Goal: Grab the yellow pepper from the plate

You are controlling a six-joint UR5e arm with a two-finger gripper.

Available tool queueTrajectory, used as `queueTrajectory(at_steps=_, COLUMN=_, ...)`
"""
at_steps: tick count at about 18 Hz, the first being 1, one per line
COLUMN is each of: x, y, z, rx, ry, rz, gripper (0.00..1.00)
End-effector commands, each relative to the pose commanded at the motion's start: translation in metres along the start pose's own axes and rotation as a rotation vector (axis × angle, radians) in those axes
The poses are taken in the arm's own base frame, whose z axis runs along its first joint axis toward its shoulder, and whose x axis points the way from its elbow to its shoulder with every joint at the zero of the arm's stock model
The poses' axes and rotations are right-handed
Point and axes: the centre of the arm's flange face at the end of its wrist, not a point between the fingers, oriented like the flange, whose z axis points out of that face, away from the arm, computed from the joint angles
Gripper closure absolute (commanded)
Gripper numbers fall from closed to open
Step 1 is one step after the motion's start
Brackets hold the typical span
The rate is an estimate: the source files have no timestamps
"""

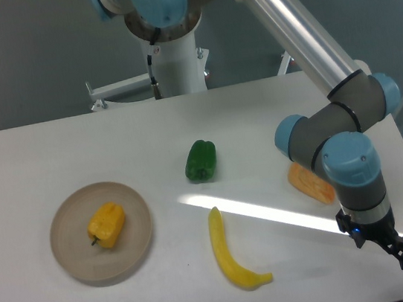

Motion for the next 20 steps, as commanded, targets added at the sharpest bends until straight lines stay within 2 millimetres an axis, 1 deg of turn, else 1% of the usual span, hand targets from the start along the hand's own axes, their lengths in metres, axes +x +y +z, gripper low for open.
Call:
queueTrajectory(at_steps=4, x=0.0, y=0.001, z=-0.003, rx=-0.001, ry=-0.002, rz=-0.002, gripper=0.0)
queueTrajectory(at_steps=7, x=0.004, y=-0.006, z=-0.004, rx=-0.004, ry=0.001, rz=0.007, gripper=0.0)
queueTrajectory(at_steps=10, x=0.003, y=-0.009, z=-0.013, rx=0.0, ry=-0.007, rz=0.01, gripper=0.0)
queueTrajectory(at_steps=12, x=0.002, y=-0.013, z=-0.023, rx=0.012, ry=-0.016, rz=-0.018, gripper=0.0)
queueTrajectory(at_steps=13, x=0.0, y=-0.013, z=-0.031, rx=0.016, ry=-0.022, rz=-0.045, gripper=0.0)
queueTrajectory(at_steps=15, x=0.003, y=-0.011, z=-0.046, rx=0.019, ry=-0.025, rz=-0.071, gripper=0.0)
queueTrajectory(at_steps=18, x=0.02, y=-0.001, z=-0.075, rx=0.019, ry=0.002, rz=-0.077, gripper=0.0)
queueTrajectory(at_steps=20, x=0.032, y=0.005, z=-0.099, rx=0.012, ry=0.029, rz=-0.079, gripper=0.0)
